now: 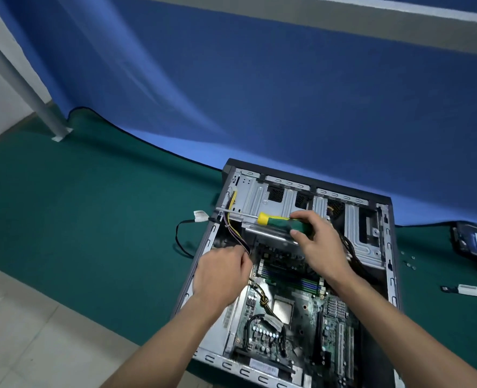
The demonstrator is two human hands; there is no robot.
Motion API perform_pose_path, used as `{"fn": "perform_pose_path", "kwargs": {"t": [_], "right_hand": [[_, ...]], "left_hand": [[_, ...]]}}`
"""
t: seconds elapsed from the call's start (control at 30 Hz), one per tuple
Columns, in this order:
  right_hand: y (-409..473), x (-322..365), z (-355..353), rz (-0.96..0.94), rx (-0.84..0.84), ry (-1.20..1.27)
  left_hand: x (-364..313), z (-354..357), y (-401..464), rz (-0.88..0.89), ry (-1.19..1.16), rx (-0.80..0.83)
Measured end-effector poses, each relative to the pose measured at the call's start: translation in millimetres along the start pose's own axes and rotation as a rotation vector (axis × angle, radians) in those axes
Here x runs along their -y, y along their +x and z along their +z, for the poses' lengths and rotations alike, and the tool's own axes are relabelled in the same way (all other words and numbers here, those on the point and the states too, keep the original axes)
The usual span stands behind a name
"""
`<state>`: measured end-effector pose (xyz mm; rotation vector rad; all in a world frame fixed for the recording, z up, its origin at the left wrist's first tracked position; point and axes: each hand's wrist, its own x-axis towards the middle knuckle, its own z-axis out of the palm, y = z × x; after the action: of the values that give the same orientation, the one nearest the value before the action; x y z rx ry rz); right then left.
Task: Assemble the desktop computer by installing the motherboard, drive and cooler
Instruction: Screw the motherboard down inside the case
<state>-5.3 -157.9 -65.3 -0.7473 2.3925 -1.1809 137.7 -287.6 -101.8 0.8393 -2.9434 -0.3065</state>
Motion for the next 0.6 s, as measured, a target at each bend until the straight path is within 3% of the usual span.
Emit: {"fn": "perform_pose_path", "kwargs": {"t": [0.1, 0.3, 0.43, 0.6], "right_hand": [[12, -3, -2, -0.034, 0.061, -0.063], [14, -8, -13, -0.028, -0.114, 0.267], [13, -16, -10, 0.04, -0.158, 0.121], [12, -15, 1, -0.015, -0.125, -0.122]], "left_hand": [[1, 3, 0, -0.008, 0.015, 0.007], [-1, 3, 1, -0.007, 0.023, 0.003], [-3, 1, 1, -0.013, 0.027, -0.001], [-3, 0, 1, -0.015, 0.011, 0.032]]}}
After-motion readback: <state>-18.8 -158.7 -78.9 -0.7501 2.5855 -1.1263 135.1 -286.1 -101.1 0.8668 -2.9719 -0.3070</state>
